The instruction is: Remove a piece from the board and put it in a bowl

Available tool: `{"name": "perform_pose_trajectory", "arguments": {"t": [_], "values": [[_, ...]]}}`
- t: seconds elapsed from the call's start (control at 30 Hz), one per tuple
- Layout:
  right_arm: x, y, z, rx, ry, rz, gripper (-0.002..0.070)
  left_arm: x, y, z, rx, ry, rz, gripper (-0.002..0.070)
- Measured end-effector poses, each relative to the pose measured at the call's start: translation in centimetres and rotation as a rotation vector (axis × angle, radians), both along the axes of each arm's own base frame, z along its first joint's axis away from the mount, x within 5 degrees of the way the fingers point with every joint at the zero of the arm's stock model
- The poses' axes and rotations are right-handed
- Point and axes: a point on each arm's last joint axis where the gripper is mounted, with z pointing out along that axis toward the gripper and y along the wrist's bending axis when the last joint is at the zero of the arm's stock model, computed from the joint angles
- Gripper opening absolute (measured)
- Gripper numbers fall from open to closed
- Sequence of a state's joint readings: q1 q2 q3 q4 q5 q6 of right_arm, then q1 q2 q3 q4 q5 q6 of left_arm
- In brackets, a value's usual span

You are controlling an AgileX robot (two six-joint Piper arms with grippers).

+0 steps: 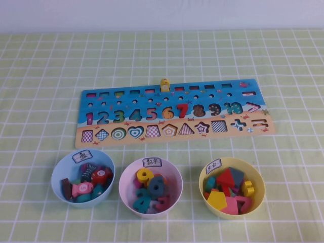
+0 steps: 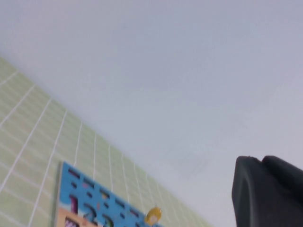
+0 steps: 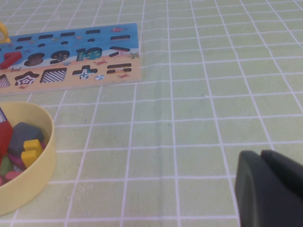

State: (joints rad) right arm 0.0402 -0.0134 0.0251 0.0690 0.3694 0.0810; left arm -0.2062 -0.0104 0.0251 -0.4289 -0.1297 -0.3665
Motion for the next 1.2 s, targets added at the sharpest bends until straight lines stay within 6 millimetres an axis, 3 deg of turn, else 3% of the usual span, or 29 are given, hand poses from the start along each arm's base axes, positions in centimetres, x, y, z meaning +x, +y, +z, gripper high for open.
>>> {"name": "perform_pose_trajectory", "arguments": {"t": [0.33,0.53,0.63,0.77,0.97,1.07,1.2], "values": [[0.0,0.0,0.0,0.0,0.0,0.0,-0.0017,-0.4,0.9,1.8,-0.049,-0.202,0.095,-0.0003],[0.0,0.0,0.0,0.0,0.0,0.0,-0.0017,-0.6,1.1,2.1,-0.058,-0.238,0.113,-0.0003],[0.0,0.0,0.0,0.0,0.0,0.0,-0.0017,-0.3,0.4,1.8,0.055,-0.115,0.051,-0.0003],[0.0,0.0,0.0,0.0,0.0,0.0,-0.0017,0.3,-0.9,4.5,0.335,0.06,-0.051,-0.0003],[0.0,0.0,0.0,0.0,0.0,0.0,-0.0017,4.0,-2.3,10.1,0.66,0.355,-0.198,-0.0003],[0.0,0.0,0.0,0.0,0.0,0.0,-0.0017,7.2,-2.9,12.5,0.85,0.547,-0.286,-0.0003],[0.0,0.0,0.0,0.0,0.0,0.0,-0.0017,12.2,-3.9,14.7,0.987,0.679,-0.385,-0.0003]]}}
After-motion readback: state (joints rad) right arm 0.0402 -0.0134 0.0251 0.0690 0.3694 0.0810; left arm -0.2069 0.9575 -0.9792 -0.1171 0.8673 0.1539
